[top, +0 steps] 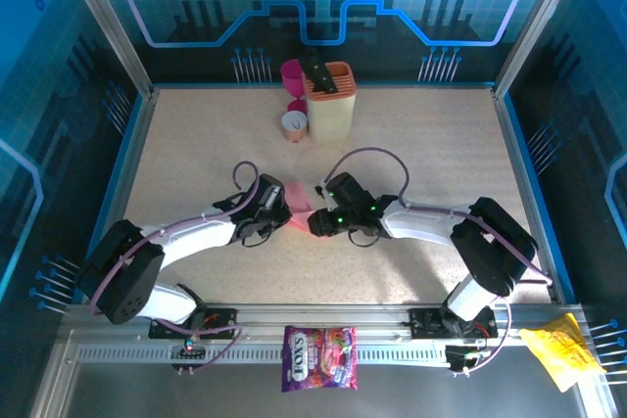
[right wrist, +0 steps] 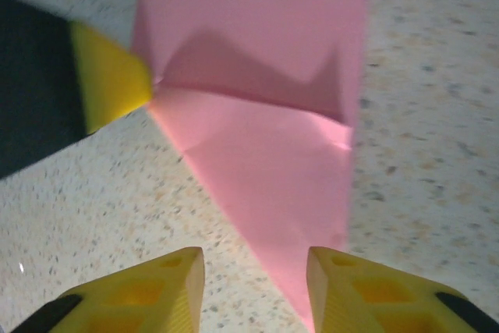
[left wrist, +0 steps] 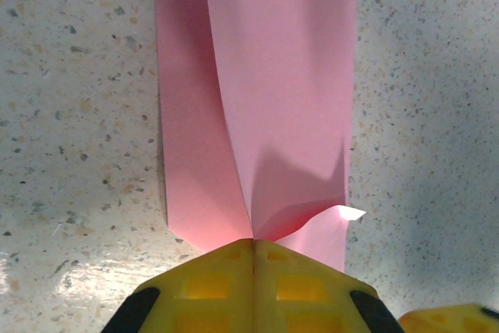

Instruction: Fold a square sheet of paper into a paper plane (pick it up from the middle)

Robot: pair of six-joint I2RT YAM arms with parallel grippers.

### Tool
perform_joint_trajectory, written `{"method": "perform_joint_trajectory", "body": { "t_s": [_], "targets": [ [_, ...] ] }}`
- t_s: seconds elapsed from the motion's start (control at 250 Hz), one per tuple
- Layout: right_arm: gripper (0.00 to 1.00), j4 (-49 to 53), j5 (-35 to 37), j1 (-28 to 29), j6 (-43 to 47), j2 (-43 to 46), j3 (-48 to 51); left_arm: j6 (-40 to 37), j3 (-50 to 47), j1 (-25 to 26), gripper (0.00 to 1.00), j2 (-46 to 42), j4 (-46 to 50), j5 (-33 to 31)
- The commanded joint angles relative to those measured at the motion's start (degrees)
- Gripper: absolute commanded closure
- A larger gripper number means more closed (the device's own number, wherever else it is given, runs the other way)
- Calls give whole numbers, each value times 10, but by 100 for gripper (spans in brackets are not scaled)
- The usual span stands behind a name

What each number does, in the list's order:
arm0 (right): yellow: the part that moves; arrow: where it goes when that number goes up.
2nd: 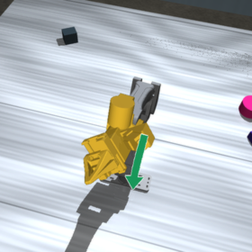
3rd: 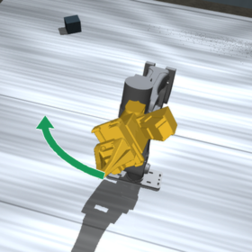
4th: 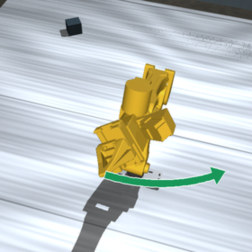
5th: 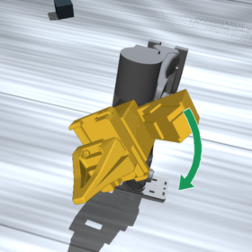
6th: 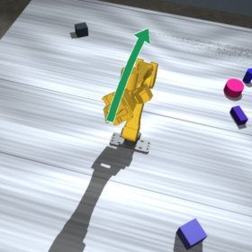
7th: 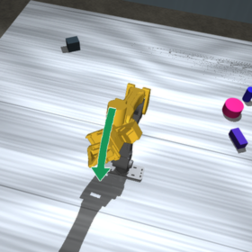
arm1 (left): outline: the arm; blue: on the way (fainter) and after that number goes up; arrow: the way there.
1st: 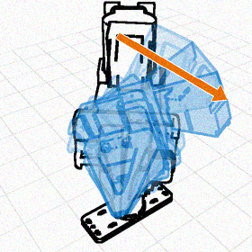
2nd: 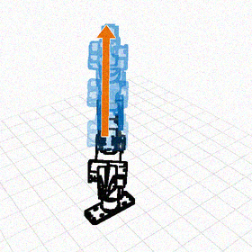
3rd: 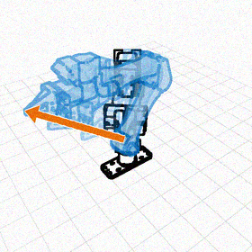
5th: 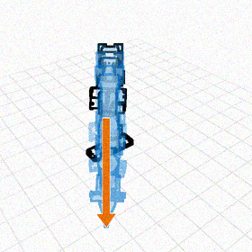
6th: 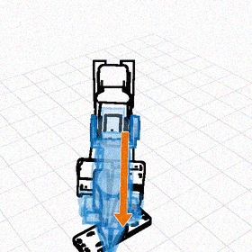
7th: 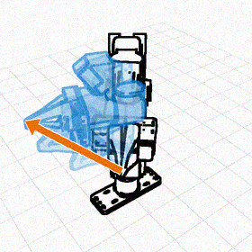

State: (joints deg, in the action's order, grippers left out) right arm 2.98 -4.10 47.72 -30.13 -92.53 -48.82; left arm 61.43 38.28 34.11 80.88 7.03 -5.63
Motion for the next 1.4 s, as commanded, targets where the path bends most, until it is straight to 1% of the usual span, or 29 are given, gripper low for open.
{"method": "perform_joint_trajectory", "body": {
  "t_s": [0.0,0.228,0.591,0.767,1.007,1.394],
  "targets": [
    [58,45,47,36,64,-16,-31,14,23,-3,100,-13,48,16],
    [58,62,139,73,54,-51,-62,36,24,-2,100,-18,61,19],
    [62,91,199,101,42,-99,-97,62,15,-1,100,-26,61,14],
    [70,109,228,106,30,-110,-106,69,15,1,100,-29,66,11],
    [82,117,241,106,21,-112,-108,75,13,5,100,-33,68,6],
    [95,114,244,105,16,-118,-101,82,17,12,100,-41,72,-1]
  ]
}}
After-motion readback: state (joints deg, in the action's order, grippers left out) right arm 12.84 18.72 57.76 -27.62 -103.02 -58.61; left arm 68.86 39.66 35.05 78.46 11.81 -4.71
